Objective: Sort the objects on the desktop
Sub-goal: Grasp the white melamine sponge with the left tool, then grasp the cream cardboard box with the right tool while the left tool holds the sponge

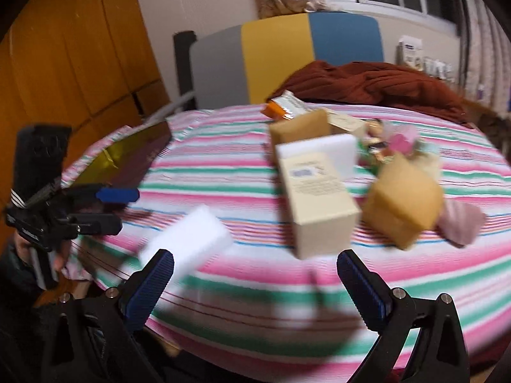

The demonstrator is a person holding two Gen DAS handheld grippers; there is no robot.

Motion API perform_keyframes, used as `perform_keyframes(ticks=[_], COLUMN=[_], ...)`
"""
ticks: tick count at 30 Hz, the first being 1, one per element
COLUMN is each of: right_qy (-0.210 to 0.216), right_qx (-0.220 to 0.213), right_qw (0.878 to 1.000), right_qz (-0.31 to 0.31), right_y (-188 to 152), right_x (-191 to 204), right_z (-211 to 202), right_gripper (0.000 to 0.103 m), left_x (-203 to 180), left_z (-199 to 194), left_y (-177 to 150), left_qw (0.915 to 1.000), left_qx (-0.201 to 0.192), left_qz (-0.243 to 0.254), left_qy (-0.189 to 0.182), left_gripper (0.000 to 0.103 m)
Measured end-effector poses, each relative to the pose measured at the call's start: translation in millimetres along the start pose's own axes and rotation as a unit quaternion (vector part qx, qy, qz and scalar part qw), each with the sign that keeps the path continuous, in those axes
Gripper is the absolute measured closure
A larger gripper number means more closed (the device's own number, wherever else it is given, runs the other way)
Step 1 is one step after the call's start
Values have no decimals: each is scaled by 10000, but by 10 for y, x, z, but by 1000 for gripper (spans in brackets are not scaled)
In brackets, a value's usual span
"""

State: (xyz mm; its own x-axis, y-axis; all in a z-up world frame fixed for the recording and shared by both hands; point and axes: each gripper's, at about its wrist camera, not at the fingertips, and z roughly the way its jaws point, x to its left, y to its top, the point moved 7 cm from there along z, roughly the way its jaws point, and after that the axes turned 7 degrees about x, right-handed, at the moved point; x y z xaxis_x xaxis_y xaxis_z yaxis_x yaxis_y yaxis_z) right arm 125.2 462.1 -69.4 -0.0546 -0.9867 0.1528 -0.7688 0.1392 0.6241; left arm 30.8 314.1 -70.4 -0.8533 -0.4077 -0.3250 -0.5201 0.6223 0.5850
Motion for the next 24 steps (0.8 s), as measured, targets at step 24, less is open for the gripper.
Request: perform_keyframes(ticks=[24], right_qy=[-475], right_qx=[215], right_qw=[9983], right_qz=[247], right_y=[-287], right_x=[-137], right_z=[453], right_gripper=[0], left_x=[102], left_z=[309], left_y=[-200], left_qw=[9955], left_qx=[304], left_qz=[-87], left_qy=[893], left_gripper=[42])
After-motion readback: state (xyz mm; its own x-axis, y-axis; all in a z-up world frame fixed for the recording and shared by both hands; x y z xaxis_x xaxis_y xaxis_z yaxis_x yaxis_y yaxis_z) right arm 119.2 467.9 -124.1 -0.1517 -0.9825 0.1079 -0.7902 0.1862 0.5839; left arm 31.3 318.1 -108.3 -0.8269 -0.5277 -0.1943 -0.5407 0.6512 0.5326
